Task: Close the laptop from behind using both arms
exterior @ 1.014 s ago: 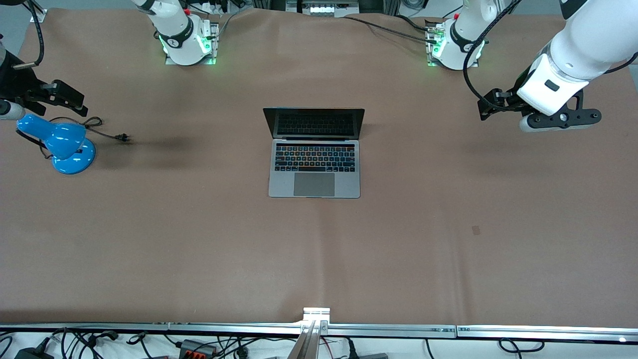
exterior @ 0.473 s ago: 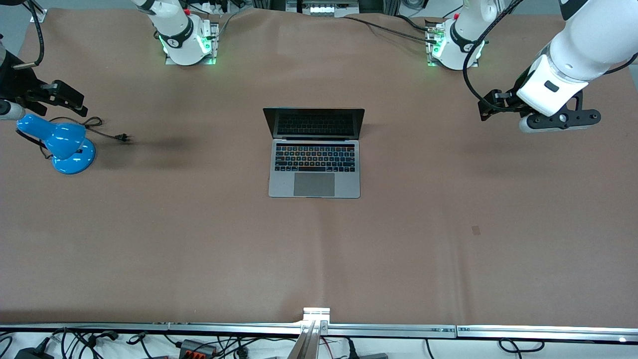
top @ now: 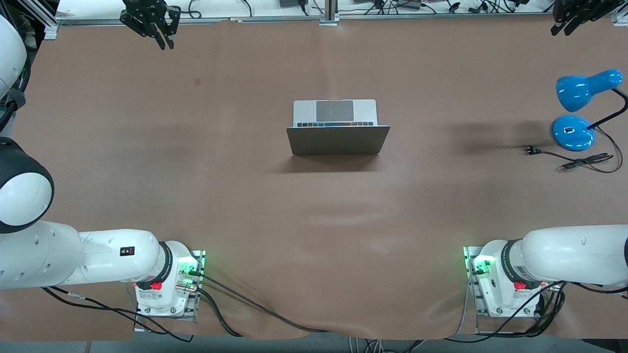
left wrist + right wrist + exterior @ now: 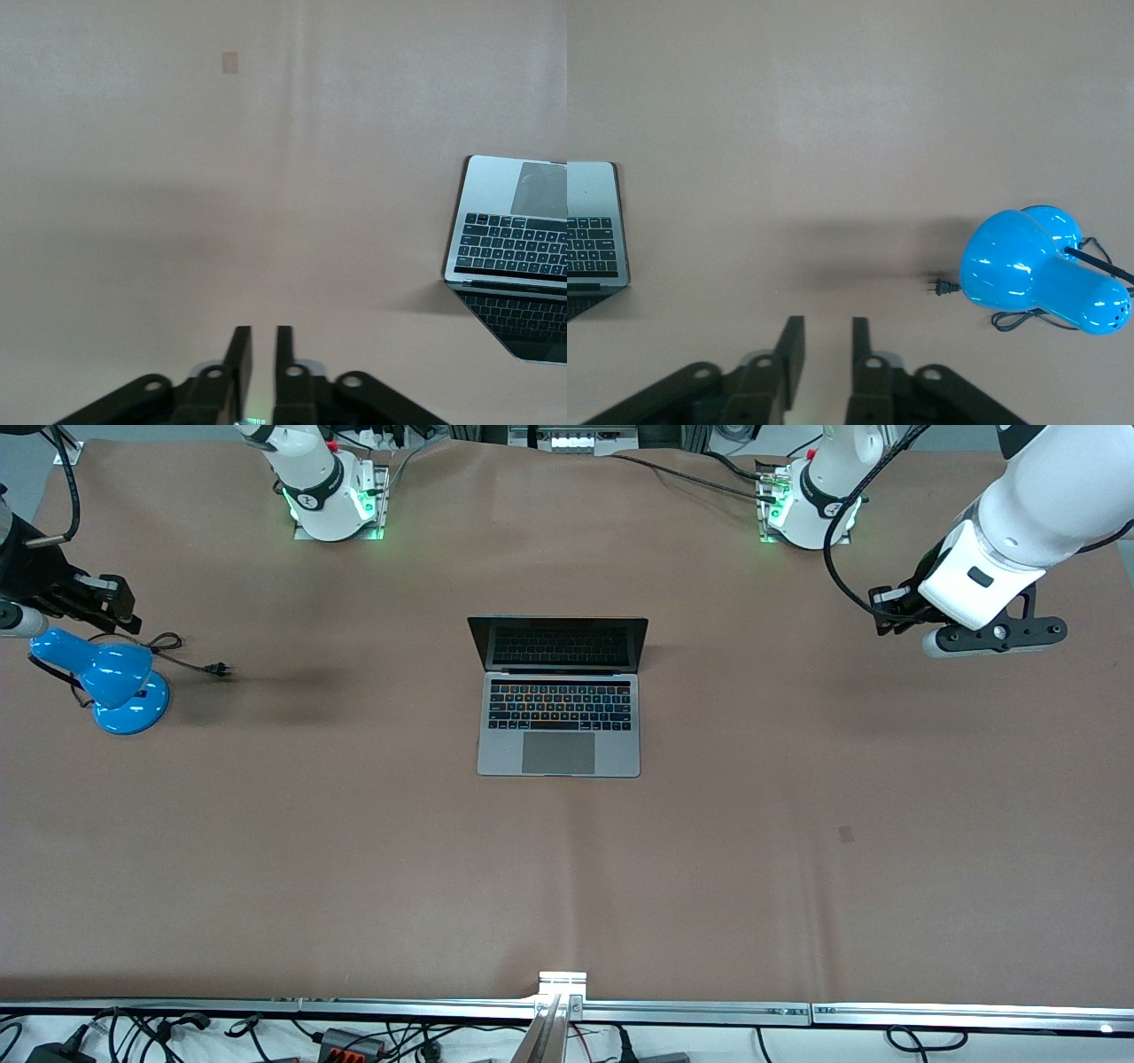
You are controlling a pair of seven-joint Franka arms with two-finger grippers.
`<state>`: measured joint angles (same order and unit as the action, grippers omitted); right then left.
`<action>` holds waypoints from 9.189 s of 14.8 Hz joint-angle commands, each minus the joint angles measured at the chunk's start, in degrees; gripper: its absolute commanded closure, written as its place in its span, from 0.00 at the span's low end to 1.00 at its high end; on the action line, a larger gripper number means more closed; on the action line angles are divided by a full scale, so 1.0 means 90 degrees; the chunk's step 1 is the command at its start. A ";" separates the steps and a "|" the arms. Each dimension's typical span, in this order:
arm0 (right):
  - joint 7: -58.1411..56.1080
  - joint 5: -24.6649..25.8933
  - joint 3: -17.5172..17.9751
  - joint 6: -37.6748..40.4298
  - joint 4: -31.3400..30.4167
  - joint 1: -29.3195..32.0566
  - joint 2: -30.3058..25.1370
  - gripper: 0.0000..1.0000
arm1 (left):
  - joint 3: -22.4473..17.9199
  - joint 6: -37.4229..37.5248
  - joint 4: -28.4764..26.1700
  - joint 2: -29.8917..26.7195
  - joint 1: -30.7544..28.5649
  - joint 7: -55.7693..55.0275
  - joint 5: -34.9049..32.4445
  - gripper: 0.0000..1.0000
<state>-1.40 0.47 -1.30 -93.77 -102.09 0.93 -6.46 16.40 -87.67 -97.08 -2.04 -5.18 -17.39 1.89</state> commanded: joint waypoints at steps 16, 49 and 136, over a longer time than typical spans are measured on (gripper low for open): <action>0.0252 -0.2754 0.0135 -0.0361 -0.1526 -0.1781 0.0113 1.00 | 0.1972 -0.0150 -0.1633 -0.0526 -0.0039 0.0235 0.1831 1.00; 0.2294 -0.2757 0.0047 -0.5587 -0.2301 -0.4410 0.2278 1.00 | 0.2603 -0.4595 -0.0854 0.4005 0.0292 -0.1847 -0.0492 1.00; 0.0048 0.0036 0.0018 -0.0294 0.0504 -0.0084 0.0415 0.00 | -0.1226 -0.0132 -0.0190 0.0158 0.0009 0.1317 0.0337 0.00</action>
<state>-0.26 0.53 -1.88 -96.28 -97.40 -0.64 -1.63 5.81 -89.79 -99.22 -0.35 -5.49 -5.10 3.57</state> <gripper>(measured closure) 0.000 0.000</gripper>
